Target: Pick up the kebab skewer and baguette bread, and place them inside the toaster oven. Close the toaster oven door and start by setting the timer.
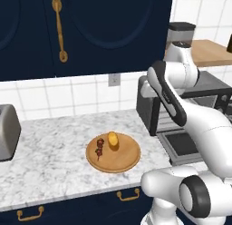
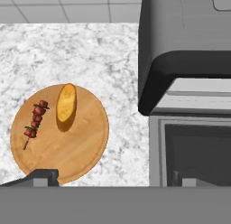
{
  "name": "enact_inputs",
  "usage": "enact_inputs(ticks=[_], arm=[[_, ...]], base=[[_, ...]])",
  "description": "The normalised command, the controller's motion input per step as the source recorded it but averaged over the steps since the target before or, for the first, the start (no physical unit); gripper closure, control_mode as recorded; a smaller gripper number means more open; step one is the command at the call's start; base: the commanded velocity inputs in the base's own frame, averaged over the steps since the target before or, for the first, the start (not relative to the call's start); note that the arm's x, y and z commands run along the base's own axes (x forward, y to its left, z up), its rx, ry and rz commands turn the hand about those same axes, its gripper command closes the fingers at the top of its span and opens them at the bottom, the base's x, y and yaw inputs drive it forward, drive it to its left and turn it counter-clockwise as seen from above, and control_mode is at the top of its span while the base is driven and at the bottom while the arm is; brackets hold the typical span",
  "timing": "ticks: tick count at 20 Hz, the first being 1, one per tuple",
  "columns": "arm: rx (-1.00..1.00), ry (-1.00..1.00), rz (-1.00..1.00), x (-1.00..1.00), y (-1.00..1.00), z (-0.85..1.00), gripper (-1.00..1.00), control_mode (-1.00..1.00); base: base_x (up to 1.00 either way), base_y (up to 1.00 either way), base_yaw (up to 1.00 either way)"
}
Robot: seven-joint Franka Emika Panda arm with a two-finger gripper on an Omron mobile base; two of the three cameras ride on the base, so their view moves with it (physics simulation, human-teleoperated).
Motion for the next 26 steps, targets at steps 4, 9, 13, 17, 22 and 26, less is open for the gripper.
enact_inputs(ticks=[4, 9, 13, 17, 22, 26], arm=[[0.0, 0.0, 0.0, 0.0, 0.0, 0.0, -1.0, 1.0], [0.0, 0.0, 0.0, 0.0, 0.0, 0.0, -1.0, 1.0], [0.0, 0.0, 0.0, 0.0, 0.0, 0.0, -1.0, 1.0], [0.0, 0.0, 0.0, 0.0, 0.0, 0.0, -1.0, 1.0], [0.0, 0.0, 0.0, 0.0, 0.0, 0.0, -1.0, 1.0], [0.0, 0.0, 0.0, 0.0, 0.0, 0.0, -1.0, 1.0]], base=[[0.52, 0.0, -0.09], [0.45, 0.0, -0.08], [0.05, 0.0, 0.0], [0.0, 0.0, 0.0], [0.0, 0.0, 0.0], [0.0, 0.0, 0.0]])
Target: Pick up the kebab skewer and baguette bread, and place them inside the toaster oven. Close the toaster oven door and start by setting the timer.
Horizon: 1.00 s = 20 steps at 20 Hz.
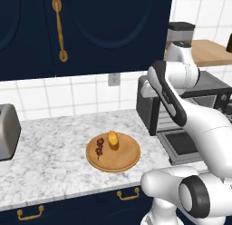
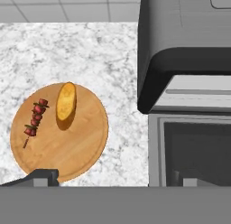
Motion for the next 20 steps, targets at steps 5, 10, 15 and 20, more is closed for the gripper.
enact_inputs(ticks=[5, 10, 15, 20], arm=[[0.0, -0.03, -0.01, -0.09, -0.1, -0.03, -1.0, -1.0], [0.01, -0.12, 0.0, -0.65, -1.0, -0.27, -1.0, -1.0], [0.0, -0.13, 0.0, -0.49, -1.0, -0.4, -1.0, -1.0], [0.0, -0.18, 0.0, -0.02, -0.84, -0.41, -1.0, -1.0]], base=[[0.0, 0.0, 0.0], [0.0, 0.0, 0.0], [0.0, 0.0, 0.0], [0.0, 0.0, 0.0]])
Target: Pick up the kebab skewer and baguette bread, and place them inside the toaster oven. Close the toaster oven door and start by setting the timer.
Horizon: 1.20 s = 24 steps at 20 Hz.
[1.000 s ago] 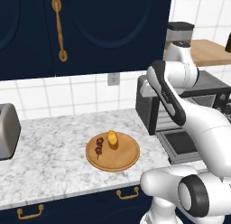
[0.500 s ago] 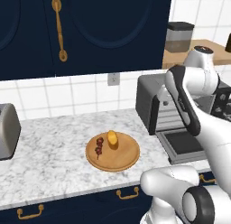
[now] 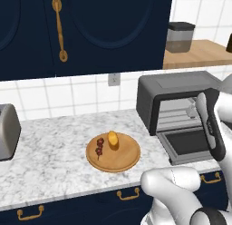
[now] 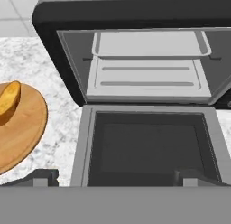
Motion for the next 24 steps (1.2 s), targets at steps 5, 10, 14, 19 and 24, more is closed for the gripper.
enact_inputs(ticks=[5, 10, 14, 19, 24], arm=[[0.0, -0.36, 0.0, 0.0, -0.57, -0.24, -1.0, -1.0], [0.0, -0.45, 0.0, 0.02, -0.31, -0.06, -1.0, -1.0], [0.0, -0.24, -0.03, 0.36, -0.22, -0.03, -1.0, -1.0], [0.0, -0.02, -0.01, 0.25, -0.1, 0.0, -1.0, -1.0], [0.0, -0.01, -0.03, 0.31, 0.0, 0.0, -1.0, -1.0]], base=[[0.0, 0.0, 0.0], [0.0, 0.0, 0.0], [0.0, 0.0, 0.0], [0.0, 0.0, 0.0], [0.0, 0.0, 0.0]])
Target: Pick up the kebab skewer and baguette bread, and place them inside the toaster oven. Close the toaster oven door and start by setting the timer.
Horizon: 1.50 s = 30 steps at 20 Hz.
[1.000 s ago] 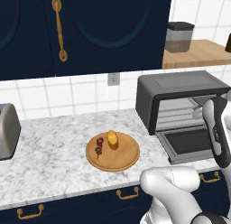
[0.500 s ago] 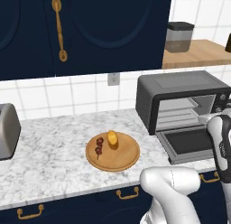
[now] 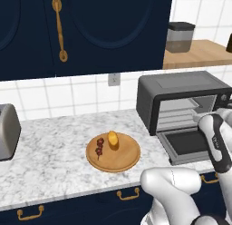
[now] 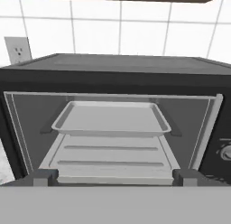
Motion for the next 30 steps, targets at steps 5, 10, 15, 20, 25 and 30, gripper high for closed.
enact_inputs(ticks=[5, 10, 15, 20, 25, 30], arm=[[0.0, -0.03, -0.01, 0.38, 0.0, 0.0, -1.0, -1.0], [0.0, 0.0, 0.0, 0.32, 0.0, -0.11, -1.0, -1.0], [0.0, 0.0, 0.0, 0.34, 0.0, -0.29, -1.0, -1.0], [0.0, -0.01, 0.0, 0.41, 0.0, -0.07, -1.0, -1.0], [0.0, 0.0, 0.0, 0.32, 0.0, 0.0, -1.0, -1.0], [0.0, 0.0, 0.0, 0.35, 0.0, -0.01, -1.0, -1.0]], base=[[0.0, 0.0, 0.0], [0.0, 0.0, 0.0], [0.0, 0.0, 0.0], [0.0, 0.0, 0.0], [0.0, 0.0, 0.0], [0.0, 0.0, 0.0]])
